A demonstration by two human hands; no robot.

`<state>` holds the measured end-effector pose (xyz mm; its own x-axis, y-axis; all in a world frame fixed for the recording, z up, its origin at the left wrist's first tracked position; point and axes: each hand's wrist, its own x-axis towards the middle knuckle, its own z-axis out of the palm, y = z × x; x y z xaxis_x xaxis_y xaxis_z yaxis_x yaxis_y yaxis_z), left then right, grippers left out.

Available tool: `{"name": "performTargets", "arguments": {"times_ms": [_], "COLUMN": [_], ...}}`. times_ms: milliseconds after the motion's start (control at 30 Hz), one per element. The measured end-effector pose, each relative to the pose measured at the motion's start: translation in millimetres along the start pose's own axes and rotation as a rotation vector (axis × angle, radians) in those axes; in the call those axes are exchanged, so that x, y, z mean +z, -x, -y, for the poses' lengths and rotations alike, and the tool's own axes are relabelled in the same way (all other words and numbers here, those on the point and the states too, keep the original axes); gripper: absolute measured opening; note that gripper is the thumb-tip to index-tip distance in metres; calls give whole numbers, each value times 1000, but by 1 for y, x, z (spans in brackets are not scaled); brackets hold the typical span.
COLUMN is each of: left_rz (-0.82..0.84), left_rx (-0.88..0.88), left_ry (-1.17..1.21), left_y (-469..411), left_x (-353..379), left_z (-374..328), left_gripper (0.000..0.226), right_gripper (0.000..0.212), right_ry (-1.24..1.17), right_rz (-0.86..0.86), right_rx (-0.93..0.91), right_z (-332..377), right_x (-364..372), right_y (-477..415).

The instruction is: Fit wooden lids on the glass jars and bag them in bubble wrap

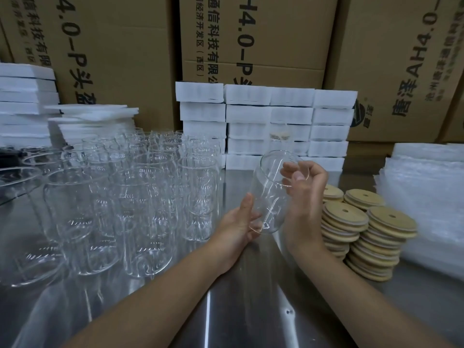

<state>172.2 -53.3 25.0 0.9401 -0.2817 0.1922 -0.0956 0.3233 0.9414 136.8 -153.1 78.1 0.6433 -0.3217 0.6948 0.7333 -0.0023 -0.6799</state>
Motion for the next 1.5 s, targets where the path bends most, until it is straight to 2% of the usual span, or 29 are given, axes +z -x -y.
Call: {"name": "performTargets", "arguments": {"times_ms": [167, 267, 333, 433, 633, 733, 933, 1133, 1267, 1500], "left_rz": [-48, -40, 6, 23, 0, -6, -103, -89, -71, 23], "left_rx": [9, -55, -81, -122, -146, -143, -113, -117, -102, -6], "left_ry": [-38, -30, -5, 65, 103, 116, 71, 56, 108, 89], "left_y": [4, 7, 7, 7, 6, 4, 1, 3, 6, 10], "left_x": [0, 3, 3, 3, 3, -1, -2, 1, 2, -1], "left_z": [-3, -12, -14, -14, -17, -14, -9, -13, -15, -12], "left_gripper": [55, 83, 88, 86, 104, 99, 57, 42, 46, 77], "right_gripper": [55, 58, 54, 48, 41, 44, 24, 18, 26, 25], "right_ry": [213, 279, 297, 236, 70, 43, -10, -61, -11, -13], "right_rz": [44, 17, -4, 21, 64, 53, 30, 76, 79, -38], "right_rx": [-35, -79, -131, -108, -5, 20, 22, 70, 118, 152], "right_z": [-1, 0, 0, -2, -6, -7, -3, 4, 3, 3], "right_x": [0, 3, 4, 4, 5, 5, 3, 3, 1, 5], "right_y": [4, 7, 10, 12, 9, 9, 5, 0, -1, -3]}}
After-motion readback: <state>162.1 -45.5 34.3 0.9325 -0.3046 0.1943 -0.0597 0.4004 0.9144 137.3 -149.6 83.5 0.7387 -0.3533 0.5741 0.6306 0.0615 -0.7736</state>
